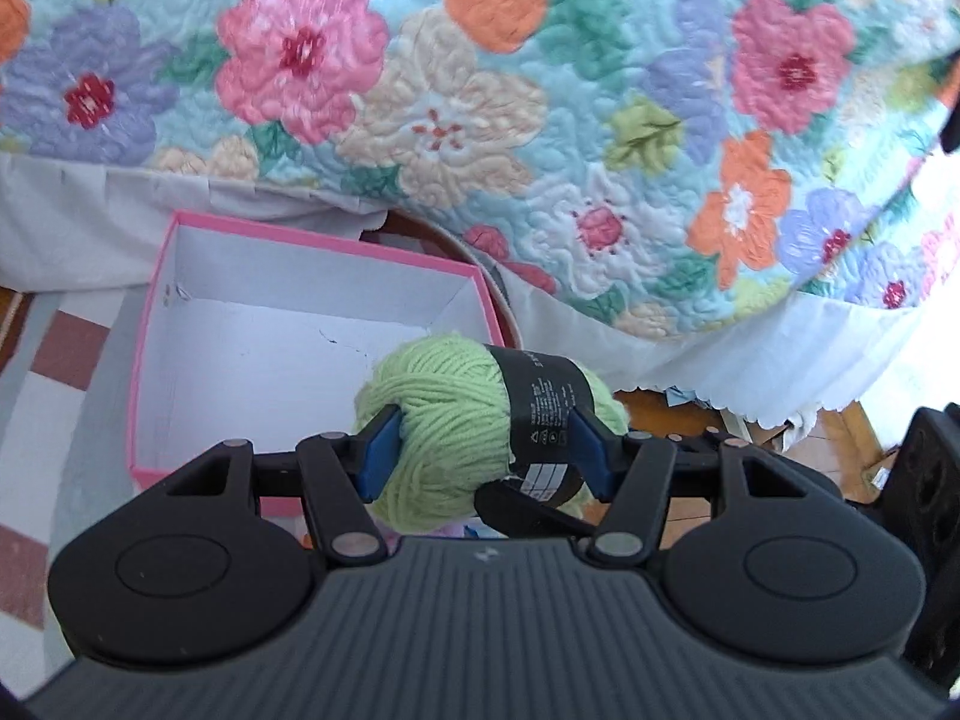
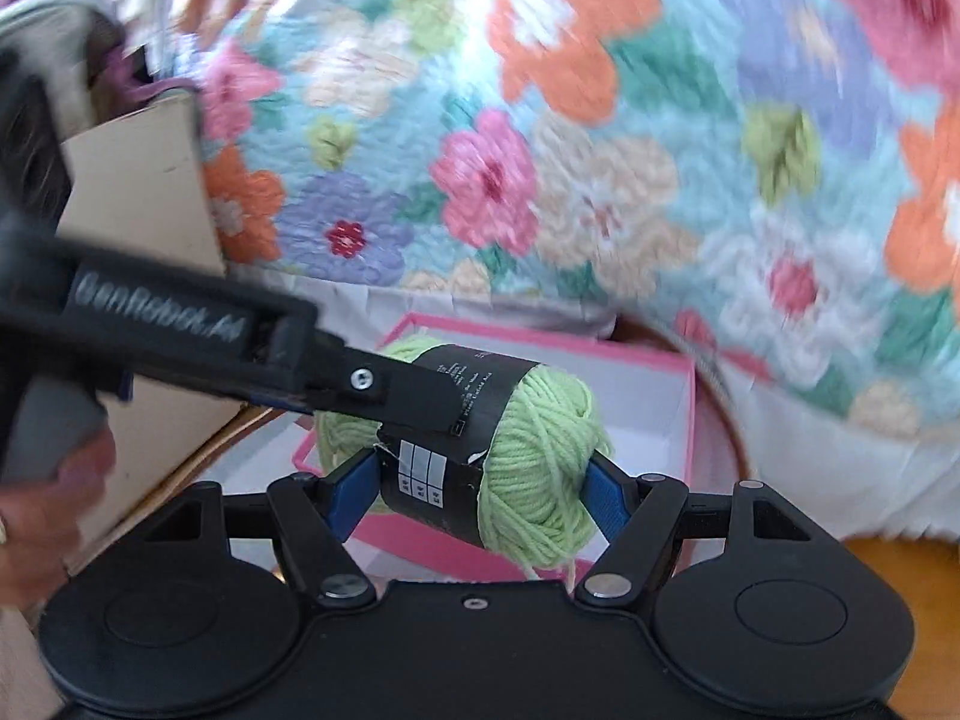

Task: Organize objects
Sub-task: 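Carry the yarn ball into the pink box and open the grippers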

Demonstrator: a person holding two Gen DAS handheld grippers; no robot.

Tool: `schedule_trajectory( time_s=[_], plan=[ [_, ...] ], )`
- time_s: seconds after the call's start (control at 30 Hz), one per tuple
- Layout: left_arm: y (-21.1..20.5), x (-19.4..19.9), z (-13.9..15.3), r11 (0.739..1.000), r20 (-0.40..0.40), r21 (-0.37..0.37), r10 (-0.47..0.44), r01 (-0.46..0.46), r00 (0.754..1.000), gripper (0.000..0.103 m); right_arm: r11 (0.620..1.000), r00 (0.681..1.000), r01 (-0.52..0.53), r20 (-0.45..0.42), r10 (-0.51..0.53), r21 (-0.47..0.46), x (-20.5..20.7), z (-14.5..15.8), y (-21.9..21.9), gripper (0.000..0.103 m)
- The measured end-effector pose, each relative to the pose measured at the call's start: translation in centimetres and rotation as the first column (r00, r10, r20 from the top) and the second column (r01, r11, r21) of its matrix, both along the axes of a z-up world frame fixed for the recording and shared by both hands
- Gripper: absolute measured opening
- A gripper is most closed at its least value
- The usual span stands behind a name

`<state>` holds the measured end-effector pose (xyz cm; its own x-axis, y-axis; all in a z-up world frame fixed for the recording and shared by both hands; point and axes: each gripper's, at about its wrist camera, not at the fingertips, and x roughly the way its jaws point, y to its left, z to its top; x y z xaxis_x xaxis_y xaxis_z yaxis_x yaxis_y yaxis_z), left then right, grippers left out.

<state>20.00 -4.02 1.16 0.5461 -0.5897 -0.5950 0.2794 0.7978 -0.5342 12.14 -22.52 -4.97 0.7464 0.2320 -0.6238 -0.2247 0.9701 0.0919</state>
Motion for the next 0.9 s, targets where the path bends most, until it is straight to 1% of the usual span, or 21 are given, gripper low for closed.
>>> schedule_trajectory(
  time_s=[0.1,0.23,0.37,0.43,0.53,0.6,0.73,0.9],
  plan=[
    [-0.4,2.1,-1.7,1.0,-0.036,-0.003,-0.019,0.019,0.999,0.058,1.0,0.998,-0.013,-0.053,0.013,-0.001,2.4,-1.8,-0.7,0.076],
    [-0.6,4.7,-4.5,1.0,-0.084,-0.011,-0.021,0.02,0.996,0.058,0.999,0.989,0.006,-0.145,0.0,0.044,5.7,-4.2,-1.5,0.075],
    [-1.4,7.2,-7.5,1.0,-0.132,-0.007,-0.018,0.017,0.991,0.058,1.0,0.981,0.008,-0.192,-0.01,-0.013,8.0,-6.2,-1.4,0.075],
    [-1.7,8.3,-9.0,1.0,-0.168,-0.029,-0.016,0.011,0.986,0.058,0.999,0.977,0.009,-0.212,-0.019,-0.048,9.0,-6.9,-1.5,0.075],
    [-2.1,9.4,-10.9,0.998,-0.208,-0.058,-0.018,0.006,0.978,0.058,0.998,0.966,0.025,-0.254,-0.039,-0.061,10.4,-7.7,-1.9,0.075],
    [-2.4,9.9,-11.9,0.998,-0.223,-0.064,-0.015,0.001,0.975,0.058,0.996,0.963,0.025,-0.267,-0.046,-0.08,11.1,-8.3,-1.9,0.075],
    [-3.1,10.9,-13.5,1.0,-0.249,-0.031,-0.007,-0.001,0.969,0.058,0.992,0.953,0.006,-0.301,-0.043,-0.123,12.3,-9.8,-1.2,0.075],
    [-2.8,11.6,-14.7,1.0,-0.28,-0.028,-0.007,-0.001,0.96,0.058,0.991,0.94,-0.021,-0.34,-0.025,-0.129,13.0,-10.8,-1.1,0.074]
  ],
)
